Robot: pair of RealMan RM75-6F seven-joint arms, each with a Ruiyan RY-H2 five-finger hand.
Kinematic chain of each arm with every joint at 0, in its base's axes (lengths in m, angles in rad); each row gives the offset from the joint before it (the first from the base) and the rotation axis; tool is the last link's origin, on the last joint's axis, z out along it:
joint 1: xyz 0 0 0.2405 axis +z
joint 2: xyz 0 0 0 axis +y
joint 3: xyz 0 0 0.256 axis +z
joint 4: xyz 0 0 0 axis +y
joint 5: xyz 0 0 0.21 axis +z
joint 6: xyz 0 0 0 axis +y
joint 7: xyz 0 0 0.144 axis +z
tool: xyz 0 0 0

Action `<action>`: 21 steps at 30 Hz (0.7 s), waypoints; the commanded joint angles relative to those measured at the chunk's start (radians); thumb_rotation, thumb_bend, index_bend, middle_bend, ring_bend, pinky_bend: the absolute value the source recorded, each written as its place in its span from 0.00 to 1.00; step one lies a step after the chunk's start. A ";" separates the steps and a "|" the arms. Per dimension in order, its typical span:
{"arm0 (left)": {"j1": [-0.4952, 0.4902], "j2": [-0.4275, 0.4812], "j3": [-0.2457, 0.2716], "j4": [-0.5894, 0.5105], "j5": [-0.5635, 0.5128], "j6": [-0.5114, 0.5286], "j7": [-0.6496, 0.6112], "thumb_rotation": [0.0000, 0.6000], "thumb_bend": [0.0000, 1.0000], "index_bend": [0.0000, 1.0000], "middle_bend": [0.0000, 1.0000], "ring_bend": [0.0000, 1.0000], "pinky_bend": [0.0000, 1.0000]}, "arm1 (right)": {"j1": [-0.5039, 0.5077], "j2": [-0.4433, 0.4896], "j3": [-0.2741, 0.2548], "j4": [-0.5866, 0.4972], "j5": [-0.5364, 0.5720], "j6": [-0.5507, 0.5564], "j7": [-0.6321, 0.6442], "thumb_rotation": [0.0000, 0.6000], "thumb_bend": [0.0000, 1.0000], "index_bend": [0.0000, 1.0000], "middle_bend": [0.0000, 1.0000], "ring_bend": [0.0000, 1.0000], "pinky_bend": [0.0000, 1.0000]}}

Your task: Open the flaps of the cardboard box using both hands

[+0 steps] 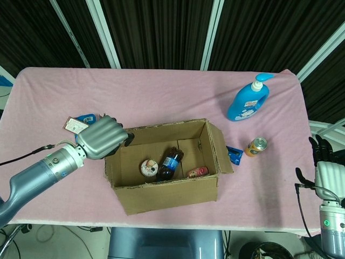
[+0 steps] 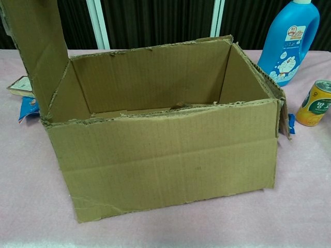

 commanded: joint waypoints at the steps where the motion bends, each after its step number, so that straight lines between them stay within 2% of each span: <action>1: 0.051 0.036 0.001 -0.020 0.052 0.037 -0.048 1.00 1.00 0.49 0.69 0.51 0.53 | 0.000 0.000 0.001 0.000 0.000 -0.001 -0.002 1.00 0.38 0.00 0.00 0.00 0.24; 13: 0.198 0.118 0.045 -0.019 0.231 0.102 -0.193 1.00 1.00 0.49 0.69 0.51 0.53 | -0.003 -0.003 0.000 -0.003 -0.004 0.000 -0.012 1.00 0.38 0.00 0.00 0.00 0.24; 21: 0.288 0.112 0.092 0.036 0.306 0.148 -0.270 1.00 1.00 0.48 0.69 0.51 0.53 | -0.004 -0.006 0.000 -0.005 -0.006 0.000 -0.022 1.00 0.38 0.00 0.00 0.00 0.24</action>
